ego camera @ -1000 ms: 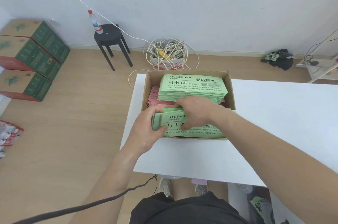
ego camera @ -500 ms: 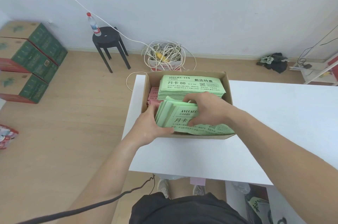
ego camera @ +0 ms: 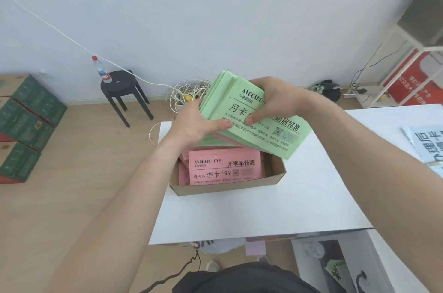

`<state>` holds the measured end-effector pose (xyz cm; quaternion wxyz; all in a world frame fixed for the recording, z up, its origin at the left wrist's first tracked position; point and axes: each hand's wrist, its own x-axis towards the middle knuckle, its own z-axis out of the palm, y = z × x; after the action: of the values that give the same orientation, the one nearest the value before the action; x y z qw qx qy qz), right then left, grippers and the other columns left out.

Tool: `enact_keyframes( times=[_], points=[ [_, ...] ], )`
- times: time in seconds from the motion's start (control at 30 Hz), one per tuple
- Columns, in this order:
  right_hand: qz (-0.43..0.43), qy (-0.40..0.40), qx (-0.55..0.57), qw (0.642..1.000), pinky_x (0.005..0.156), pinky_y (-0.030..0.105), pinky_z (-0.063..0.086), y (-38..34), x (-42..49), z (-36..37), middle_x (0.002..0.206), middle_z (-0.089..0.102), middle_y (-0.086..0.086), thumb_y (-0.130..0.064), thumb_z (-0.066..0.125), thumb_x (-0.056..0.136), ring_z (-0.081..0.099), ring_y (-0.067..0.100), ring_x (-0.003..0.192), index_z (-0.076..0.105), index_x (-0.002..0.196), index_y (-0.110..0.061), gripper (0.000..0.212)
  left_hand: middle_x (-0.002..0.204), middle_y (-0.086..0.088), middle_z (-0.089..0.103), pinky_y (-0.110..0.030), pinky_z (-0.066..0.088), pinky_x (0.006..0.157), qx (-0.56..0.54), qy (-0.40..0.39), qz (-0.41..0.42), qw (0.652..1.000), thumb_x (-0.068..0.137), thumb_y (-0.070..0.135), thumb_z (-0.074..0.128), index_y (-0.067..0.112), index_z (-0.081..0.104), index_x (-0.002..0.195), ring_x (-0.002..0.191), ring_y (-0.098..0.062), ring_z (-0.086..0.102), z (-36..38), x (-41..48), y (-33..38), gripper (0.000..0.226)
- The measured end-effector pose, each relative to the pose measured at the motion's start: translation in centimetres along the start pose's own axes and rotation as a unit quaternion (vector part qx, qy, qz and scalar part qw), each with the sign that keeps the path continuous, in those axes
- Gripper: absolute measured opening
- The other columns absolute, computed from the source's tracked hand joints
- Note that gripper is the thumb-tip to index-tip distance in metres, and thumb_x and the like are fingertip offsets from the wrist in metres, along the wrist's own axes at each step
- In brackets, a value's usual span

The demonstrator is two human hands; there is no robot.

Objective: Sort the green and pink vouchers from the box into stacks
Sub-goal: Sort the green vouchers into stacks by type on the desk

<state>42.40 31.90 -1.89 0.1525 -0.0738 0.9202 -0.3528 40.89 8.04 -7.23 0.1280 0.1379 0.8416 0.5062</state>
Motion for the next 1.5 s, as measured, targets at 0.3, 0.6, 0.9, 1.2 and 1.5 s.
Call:
enact_keyframes(
  times=[0.3,0.6,0.9,1.2,1.5],
  points=[
    [0.127,0.068,0.052,0.988,0.069,0.030,0.061,4.4,-7.2,-5.1,0.093,0.079,-0.010,-0.016,0.093,0.071,0.077,0.013,0.081,0.069,0.104,-0.025,0.041,0.098,0.009,0.078,-0.039,0.060,0.088,-0.077,-0.087,0.051,0.992,0.066,0.026,0.095,0.025,0.074,0.103,0.091,-0.009,0.074,7.3,3.6,5.2,0.043],
    [0.268,0.245,0.034,0.931,0.092,0.031,0.049,11.7,-16.5,-5.3,0.115,0.065,-0.015,-0.041,0.095,0.063,0.064,0.011,0.102,0.062,0.125,-0.034,0.071,0.098,0.005,0.079,-0.024,0.058,0.076,-0.138,-0.234,0.074,0.959,0.074,0.007,0.088,0.012,0.072,0.111,0.090,-0.010,0.075,17.6,4.3,9.3,0.040],
    [0.290,0.323,0.068,0.898,0.096,0.032,0.042,19.6,-22.9,-7.6,0.133,0.056,-0.009,-0.043,0.095,0.062,0.053,0.014,0.121,0.044,0.147,-0.032,0.099,0.107,-0.003,0.077,-0.034,0.059,0.086,-0.216,-0.284,-0.030,0.934,0.082,0.015,0.081,0.012,0.072,0.115,0.100,-0.022,0.074,27.9,4.0,12.1,0.034],
    [0.246,0.140,0.011,0.959,0.114,0.043,0.037,28.9,-15.1,1.1,0.151,0.047,-0.003,-0.037,0.072,0.086,0.044,0.028,0.137,0.058,0.138,-0.039,0.054,0.092,0.000,0.078,-0.029,0.052,0.066,-0.133,-0.106,-0.270,0.948,0.072,0.028,0.090,0.017,0.075,0.100,0.083,-0.020,0.072,32.6,4.7,2.6,0.034],
    [0.242,0.077,-0.050,0.966,0.119,0.049,0.027,30.6,-11.3,5.1,0.157,0.039,-0.012,-0.045,0.051,0.096,0.034,0.033,0.142,0.049,0.144,-0.045,0.048,0.097,0.002,0.078,-0.037,0.058,0.088,-0.097,-0.081,-0.307,0.943,0.062,0.055,0.088,0.019,0.075,0.104,0.097,-0.019,0.072,32.0,4.3,0.4,0.057]
  ],
)
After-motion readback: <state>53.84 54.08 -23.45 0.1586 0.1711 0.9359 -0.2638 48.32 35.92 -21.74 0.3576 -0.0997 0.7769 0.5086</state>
